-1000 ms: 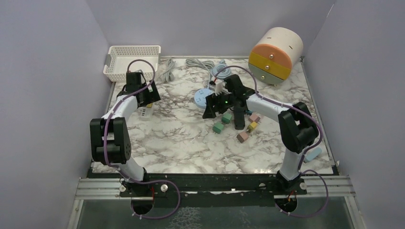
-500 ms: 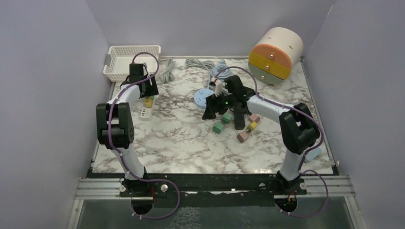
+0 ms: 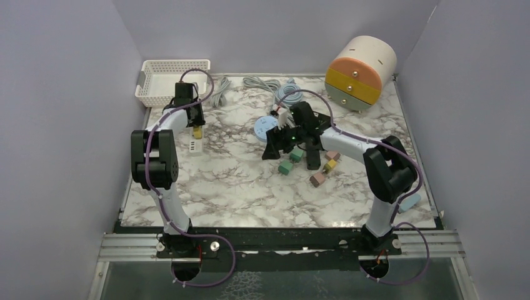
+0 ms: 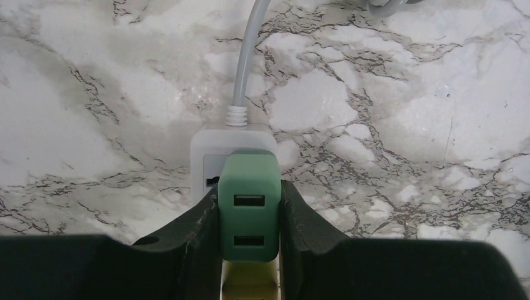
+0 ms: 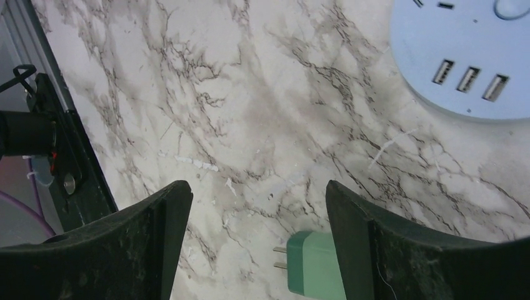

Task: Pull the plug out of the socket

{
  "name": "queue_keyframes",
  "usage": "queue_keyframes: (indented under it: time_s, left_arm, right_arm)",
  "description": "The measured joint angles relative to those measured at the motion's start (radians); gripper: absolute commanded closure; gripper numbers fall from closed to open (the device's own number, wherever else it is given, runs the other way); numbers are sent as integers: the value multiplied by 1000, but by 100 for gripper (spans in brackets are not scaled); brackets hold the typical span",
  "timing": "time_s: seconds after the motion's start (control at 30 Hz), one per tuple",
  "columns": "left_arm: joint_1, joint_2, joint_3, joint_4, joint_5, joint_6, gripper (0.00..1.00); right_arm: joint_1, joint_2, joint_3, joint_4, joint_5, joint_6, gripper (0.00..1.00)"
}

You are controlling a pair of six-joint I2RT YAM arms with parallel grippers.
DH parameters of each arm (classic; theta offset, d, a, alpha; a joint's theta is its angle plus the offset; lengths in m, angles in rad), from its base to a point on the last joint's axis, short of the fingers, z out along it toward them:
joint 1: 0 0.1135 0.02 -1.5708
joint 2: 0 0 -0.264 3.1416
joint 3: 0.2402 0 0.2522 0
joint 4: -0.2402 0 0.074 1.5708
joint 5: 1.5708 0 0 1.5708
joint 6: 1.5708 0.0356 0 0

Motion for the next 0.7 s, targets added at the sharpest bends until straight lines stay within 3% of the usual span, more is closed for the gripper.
queue_keyframes:
  time_s: [0.13, 0.2, 0.43, 0.7]
  left_arm:
    - [-9, 0, 0, 2, 10, -25, 100]
    - [-23, -9, 0, -2, 25, -62, 100]
    - [-118, -154, -60, 61, 173, -234, 100]
    - [-132, -263, -99, 139, 291, -371, 100]
  right_arm:
    - [66, 4, -5, 75, 27, 17, 3]
    - [96, 6, -34, 200, 18, 67, 0]
    - [112, 154, -33, 598, -89, 391, 0]
    - [107, 248, 63, 652, -71, 536, 0]
